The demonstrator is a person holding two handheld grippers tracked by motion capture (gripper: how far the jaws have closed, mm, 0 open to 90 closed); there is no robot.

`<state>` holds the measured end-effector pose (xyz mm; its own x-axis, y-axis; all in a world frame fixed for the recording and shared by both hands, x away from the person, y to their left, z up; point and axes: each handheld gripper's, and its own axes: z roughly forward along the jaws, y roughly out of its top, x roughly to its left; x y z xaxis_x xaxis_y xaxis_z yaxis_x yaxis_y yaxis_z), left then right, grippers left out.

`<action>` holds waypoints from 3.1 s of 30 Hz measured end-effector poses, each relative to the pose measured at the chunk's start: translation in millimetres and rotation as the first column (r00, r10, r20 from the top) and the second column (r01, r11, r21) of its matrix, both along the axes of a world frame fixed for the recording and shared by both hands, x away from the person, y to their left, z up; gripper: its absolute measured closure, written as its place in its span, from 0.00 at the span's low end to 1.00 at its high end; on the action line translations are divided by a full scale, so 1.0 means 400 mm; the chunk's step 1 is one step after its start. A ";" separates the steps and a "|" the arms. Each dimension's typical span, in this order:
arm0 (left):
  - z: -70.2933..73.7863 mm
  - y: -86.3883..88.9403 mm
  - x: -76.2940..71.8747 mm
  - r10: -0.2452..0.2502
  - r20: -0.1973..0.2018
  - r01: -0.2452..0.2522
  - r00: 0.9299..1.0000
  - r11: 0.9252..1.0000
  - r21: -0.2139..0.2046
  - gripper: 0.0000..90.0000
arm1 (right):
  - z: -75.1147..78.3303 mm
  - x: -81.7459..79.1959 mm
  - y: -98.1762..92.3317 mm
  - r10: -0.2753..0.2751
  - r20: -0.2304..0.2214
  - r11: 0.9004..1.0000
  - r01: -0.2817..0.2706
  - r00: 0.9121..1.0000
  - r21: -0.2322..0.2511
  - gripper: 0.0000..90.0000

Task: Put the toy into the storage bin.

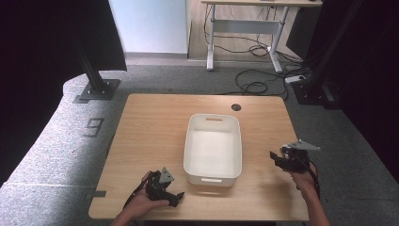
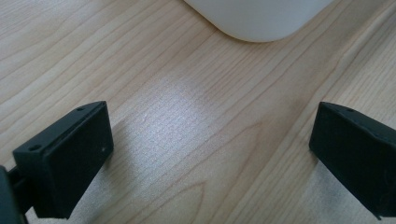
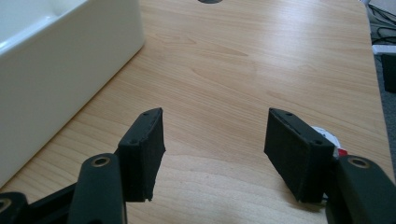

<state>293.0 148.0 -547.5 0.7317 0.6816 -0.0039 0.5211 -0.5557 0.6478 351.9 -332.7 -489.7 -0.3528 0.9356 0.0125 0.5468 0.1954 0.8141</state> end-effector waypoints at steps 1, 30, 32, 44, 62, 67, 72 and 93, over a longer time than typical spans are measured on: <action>0.000 0.000 0.000 0.000 0.000 0.000 1.000 1.000 0.000 0.00 | 0.001 0.000 -0.009 -0.008 0.000 1.000 0.008 1.000 0.002 0.42; 0.000 0.000 0.000 0.000 0.000 0.000 1.000 1.000 0.001 0.00 | -0.009 0.009 -0.079 -0.093 -0.016 0.995 0.094 0.996 0.024 0.42; 0.000 0.000 0.000 0.000 0.000 0.000 1.000 1.000 0.001 0.00 | -0.011 0.010 -0.082 -0.095 -0.018 0.995 0.095 0.995 0.021 0.42; 0.000 0.000 0.000 0.001 0.000 -0.001 1.000 1.000 0.000 0.00 | -0.018 0.012 -0.104 -0.117 -0.024 0.993 0.117 0.993 0.024 0.42; 0.000 0.000 -0.001 0.001 0.001 -0.001 1.000 1.000 0.000 0.00 | -0.033 0.018 -0.124 -0.141 -0.040 0.990 0.141 0.989 -0.013 0.40; 0.000 0.000 -0.001 0.001 0.001 -0.001 1.000 1.000 0.000 0.00 | -0.035 0.020 -0.122 -0.139 -0.039 0.990 0.138 0.989 -0.023 0.39; 0.000 0.000 -0.001 0.001 0.001 -0.001 1.000 1.000 0.000 0.00 | -0.038 0.021 -0.122 -0.142 -0.041 0.990 0.141 0.989 -0.023 0.39; 0.000 -0.001 -0.002 0.006 0.002 -0.006 1.000 1.000 -0.001 0.00 | -0.042 0.038 -0.144 -0.189 -0.042 0.982 0.188 0.981 -0.015 0.38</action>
